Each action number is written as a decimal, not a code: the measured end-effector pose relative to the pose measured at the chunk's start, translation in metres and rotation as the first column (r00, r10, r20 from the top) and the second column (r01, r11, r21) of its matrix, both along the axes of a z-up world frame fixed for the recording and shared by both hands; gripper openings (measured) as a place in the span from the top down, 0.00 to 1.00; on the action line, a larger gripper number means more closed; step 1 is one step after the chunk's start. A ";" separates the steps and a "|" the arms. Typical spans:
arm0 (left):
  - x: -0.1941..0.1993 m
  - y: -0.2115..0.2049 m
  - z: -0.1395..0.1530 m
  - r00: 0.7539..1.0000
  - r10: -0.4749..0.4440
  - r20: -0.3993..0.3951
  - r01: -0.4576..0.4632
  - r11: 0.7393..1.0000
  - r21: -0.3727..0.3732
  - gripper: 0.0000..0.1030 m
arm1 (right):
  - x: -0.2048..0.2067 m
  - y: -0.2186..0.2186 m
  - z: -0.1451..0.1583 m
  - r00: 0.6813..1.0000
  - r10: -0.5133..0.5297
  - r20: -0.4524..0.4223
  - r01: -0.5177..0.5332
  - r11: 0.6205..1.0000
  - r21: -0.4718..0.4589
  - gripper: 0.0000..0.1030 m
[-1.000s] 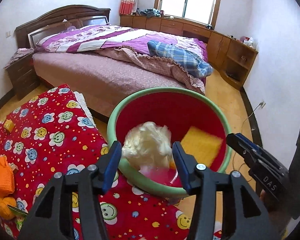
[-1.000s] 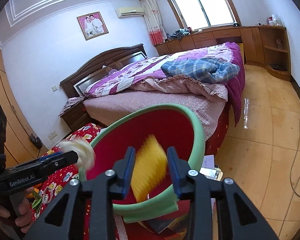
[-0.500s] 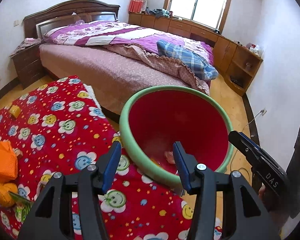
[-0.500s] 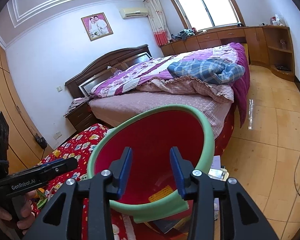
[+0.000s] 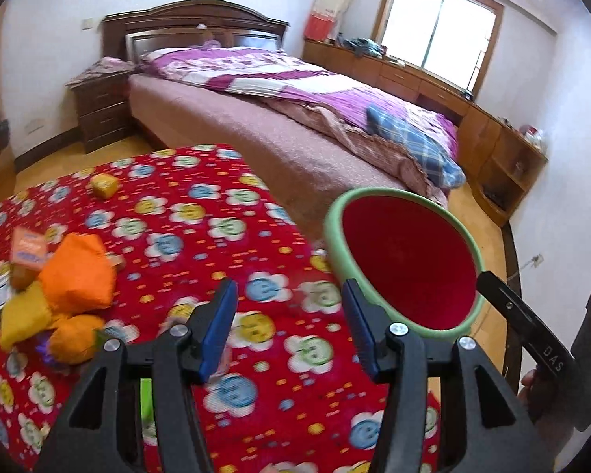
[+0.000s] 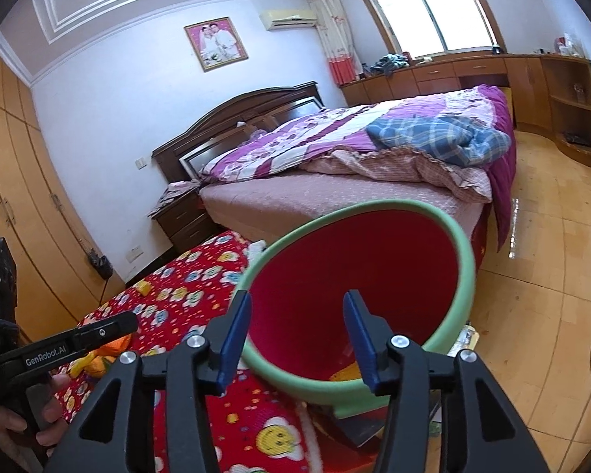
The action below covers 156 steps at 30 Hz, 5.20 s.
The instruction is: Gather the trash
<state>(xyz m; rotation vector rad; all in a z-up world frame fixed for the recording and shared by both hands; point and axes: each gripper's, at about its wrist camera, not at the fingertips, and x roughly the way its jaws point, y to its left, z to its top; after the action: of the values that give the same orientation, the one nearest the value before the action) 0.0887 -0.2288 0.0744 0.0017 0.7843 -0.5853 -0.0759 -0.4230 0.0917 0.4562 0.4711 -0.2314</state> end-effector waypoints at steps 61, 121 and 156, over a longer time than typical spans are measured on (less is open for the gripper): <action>0.069 0.214 -0.062 0.880 0.428 -0.204 -0.457 0.880 -0.129 0.84 | 0.057 0.114 -0.018 0.955 0.254 -0.156 -0.259 0.966 -0.016 0.45; -0.012 0.258 -0.015 0.926 0.377 0.025 -0.362 0.905 -0.223 0.85 | 0.107 0.261 -0.033 0.836 0.413 -0.361 -0.467 0.881 -0.073 0.32; -0.004 0.014 0.022 0.997 -0.072 0.018 0.074 0.986 -0.147 0.85 | 0.023 0.019 0.009 0.992 0.046 -0.114 -0.044 0.999 0.016 0.32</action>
<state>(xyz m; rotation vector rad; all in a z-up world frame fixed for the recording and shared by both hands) 0.0846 -0.2144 0.0960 -0.1022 0.7293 -0.7112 -0.0533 -0.4037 0.1007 0.4468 0.5946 -0.2118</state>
